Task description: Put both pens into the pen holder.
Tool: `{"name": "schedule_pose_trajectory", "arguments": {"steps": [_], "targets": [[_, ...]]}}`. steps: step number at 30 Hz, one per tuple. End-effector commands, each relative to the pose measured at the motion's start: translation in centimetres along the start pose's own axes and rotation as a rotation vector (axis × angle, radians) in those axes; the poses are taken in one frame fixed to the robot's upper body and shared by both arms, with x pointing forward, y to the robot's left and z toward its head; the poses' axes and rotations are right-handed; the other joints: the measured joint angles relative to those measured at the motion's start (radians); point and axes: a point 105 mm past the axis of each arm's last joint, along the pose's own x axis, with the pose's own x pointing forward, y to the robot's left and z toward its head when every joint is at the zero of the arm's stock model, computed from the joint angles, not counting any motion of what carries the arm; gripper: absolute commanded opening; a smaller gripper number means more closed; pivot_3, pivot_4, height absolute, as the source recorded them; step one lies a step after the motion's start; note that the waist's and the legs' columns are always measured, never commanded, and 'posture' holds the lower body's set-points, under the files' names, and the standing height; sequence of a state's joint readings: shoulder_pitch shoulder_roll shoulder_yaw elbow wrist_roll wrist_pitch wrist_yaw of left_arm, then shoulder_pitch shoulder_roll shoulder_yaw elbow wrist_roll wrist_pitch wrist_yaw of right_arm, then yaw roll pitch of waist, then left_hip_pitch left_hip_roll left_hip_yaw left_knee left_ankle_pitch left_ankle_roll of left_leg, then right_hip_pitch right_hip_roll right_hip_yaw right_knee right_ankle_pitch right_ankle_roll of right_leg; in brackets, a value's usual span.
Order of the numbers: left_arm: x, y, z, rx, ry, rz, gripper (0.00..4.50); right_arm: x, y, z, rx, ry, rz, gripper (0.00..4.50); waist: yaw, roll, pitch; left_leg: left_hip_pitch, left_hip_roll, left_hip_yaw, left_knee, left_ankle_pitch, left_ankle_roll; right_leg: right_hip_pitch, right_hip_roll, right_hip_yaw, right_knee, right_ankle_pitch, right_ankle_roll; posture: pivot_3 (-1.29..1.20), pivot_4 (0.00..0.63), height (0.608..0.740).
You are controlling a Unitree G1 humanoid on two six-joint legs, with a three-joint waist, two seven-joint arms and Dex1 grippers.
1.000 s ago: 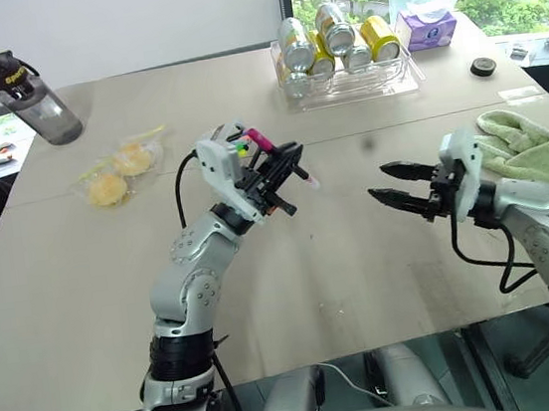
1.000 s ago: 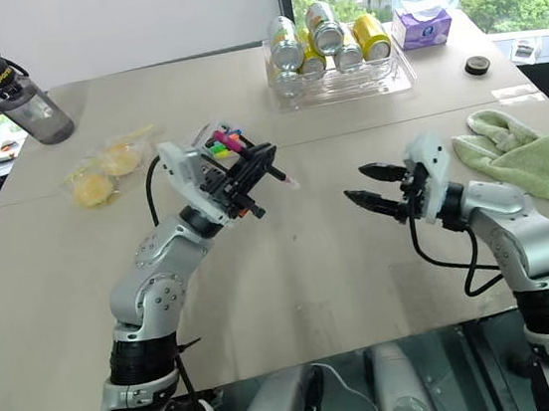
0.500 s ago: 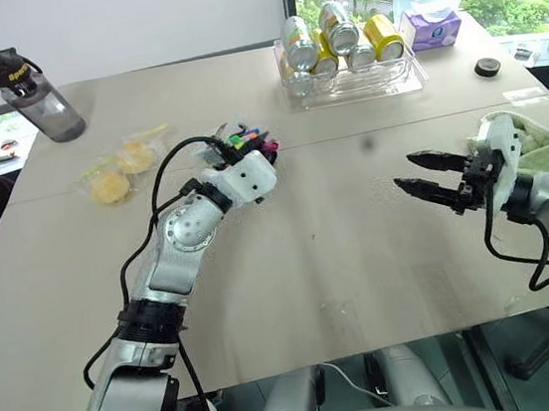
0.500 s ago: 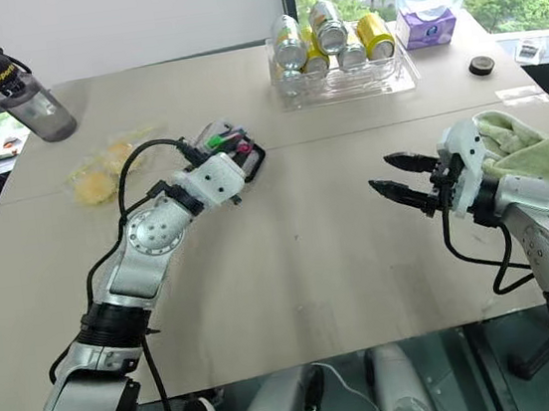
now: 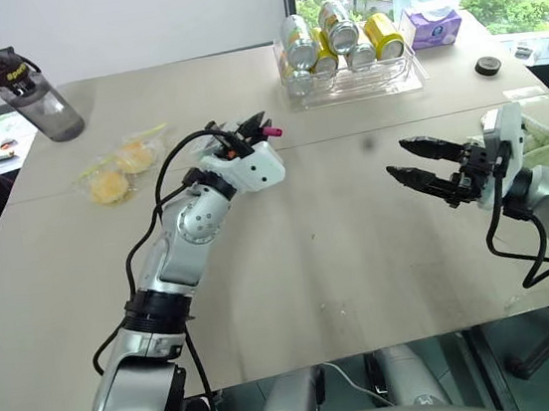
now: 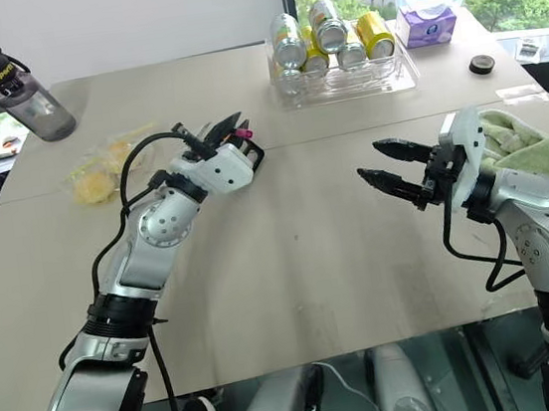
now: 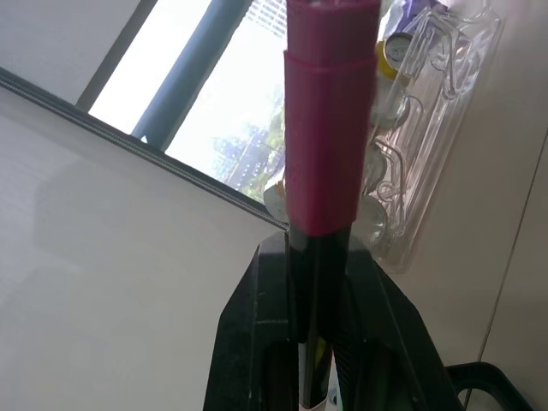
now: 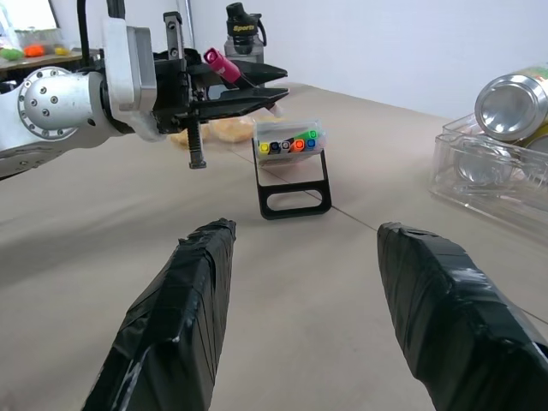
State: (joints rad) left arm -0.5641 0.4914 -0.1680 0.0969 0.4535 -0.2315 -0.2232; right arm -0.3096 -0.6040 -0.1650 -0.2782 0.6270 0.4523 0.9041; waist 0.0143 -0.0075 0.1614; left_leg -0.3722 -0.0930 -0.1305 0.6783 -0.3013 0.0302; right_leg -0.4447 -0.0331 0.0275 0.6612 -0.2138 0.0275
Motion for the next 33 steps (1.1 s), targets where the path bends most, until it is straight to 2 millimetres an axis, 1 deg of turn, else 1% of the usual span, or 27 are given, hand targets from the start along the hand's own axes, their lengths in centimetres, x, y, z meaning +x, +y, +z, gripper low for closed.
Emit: {"name": "schedule_pose_trajectory", "arguments": {"steps": [1, 4, 9, 13, 17, 19, 20, 26, 27, 33], "targets": [[0.2, 0.7, 0.1, -0.001, 0.007, 0.03, 0.0, -0.1, 0.0, 1.4, -0.053, -0.039, -0.006, 2.82, 0.0, 0.0, 0.0, 0.0, 0.0, 0.0, 0.0, 0.0, 0.0, 0.0, 0.0, 0.0, 0.0, 0.0, 0.0, 0.0, 0.15, 0.74], [0.3, -0.2, -1.0, -0.026, 0.058, -0.005, 0.0, 0.0, 0.0, 1.5, -0.055, -0.039, -0.007, 2.82, 0.0, 0.0, 0.0, 0.0, 0.0, 0.0, 0.0, 0.0, 0.0, 0.0, 0.0, 0.0, 0.0, 0.0, 0.0, 0.0, 0.15, 0.74], [0.4, -0.6, -2.1, -0.045, 0.118, -0.028, 0.0, 0.0, -0.2, 1.7, -0.063, -0.039, -0.011, 2.82, 0.0, 0.0, 0.0, 0.0, 0.0, 0.0, 0.001, 0.0, 0.0, 0.0, 0.0, 0.0, 0.0, 0.0, 0.0, 0.0, 0.15, 0.74], [0.3, -0.8, -2.7, -0.049, 0.149, -0.039, 0.0, 0.0, -0.3, 1.8, -0.07, -0.037, -0.014, 2.82, 0.0, 0.0, 0.0, 0.0, 0.0, 0.0, 0.001, 0.0, 0.0, 0.0, 0.0, 0.0, 0.0, 0.0, 0.0, 0.0, 0.15, 0.74], [0.3, -0.4, -3.3, -0.031, 0.176, -0.029, 0.0, 0.0, -0.2, 1.8, -0.07, -0.039, -0.014, 2.82, 0.0, 0.0, 0.0, 0.0, 0.0, 0.0, 0.001, 0.0, 0.0, 0.0, 0.0, 0.0, 0.001, 0.0, 0.0, 0.0, 0.15, 0.74], [0.2, -0.4, -3.5, -0.046, 0.189, -0.034, 0.99, 0.1, -0.2, 1.8, -0.07, -0.04, -0.014, 2.89, 0.0, 0.0, 0.0, 0.0, 0.0, 0.0, 0.001, 0.0, 0.0, 0.0, 0.0, 0.0, 0.001, 0.0, 0.0, 0.0, 0.15, 0.74], [0.2, -0.4, -3.6, -0.055, 0.196, -0.036, 1.22, 0.1, -0.2, 1.8, -0.07, -0.04, -0.014, 2.89, 0.0, 0.0, 0.0, 0.0, 0.0, 0.0, 0.001, 0.0, 0.0, 0.0, 0.0, 0.0, 0.001, 0.0, 0.0, 0.0, 0.15, 0.74], [0.2, 0.1, -3.8, -0.041, 0.218, -0.016, 4.05, 0.3, -0.1, 1.8, -0.066, -0.042, -0.012, 2.89, 0.0, 0.0, 0.0, 0.0, 0.0, 0.0, 0.001, 0.0, 0.0, 0.0, 0.0, 0.0, 0.001, 0.0, 0.0, 0.0, 0.15, 0.74], [0.2, 0.2, -3.7, -0.042, 0.221, -0.008, 4.47, 0.3, -0.1, 1.8, -0.065, -0.042, -0.012, 2.89, 0.0, 0.0, 0.0, 0.0, 0.0, 0.0, 0.001, 0.0, 0.0, 0.0, 0.0, 0.0, 0.001, 0.0, 0.0, 0.0, 0.15, 0.74], [0.1, 1.0, -3.7, -0.028, 0.233, 0.026, 4.47, 0.6, 0.2, 1.7, -0.058, -0.044, -0.014, 2.89, 0.0, 0.0, 0.0, 0.0, 0.0, 0.0, 0.002, 0.0, 0.0, 0.0, 0.0, 0.0, 0.001, 0.0, 0.0, 0.0, 0.15, 0.74]]}}
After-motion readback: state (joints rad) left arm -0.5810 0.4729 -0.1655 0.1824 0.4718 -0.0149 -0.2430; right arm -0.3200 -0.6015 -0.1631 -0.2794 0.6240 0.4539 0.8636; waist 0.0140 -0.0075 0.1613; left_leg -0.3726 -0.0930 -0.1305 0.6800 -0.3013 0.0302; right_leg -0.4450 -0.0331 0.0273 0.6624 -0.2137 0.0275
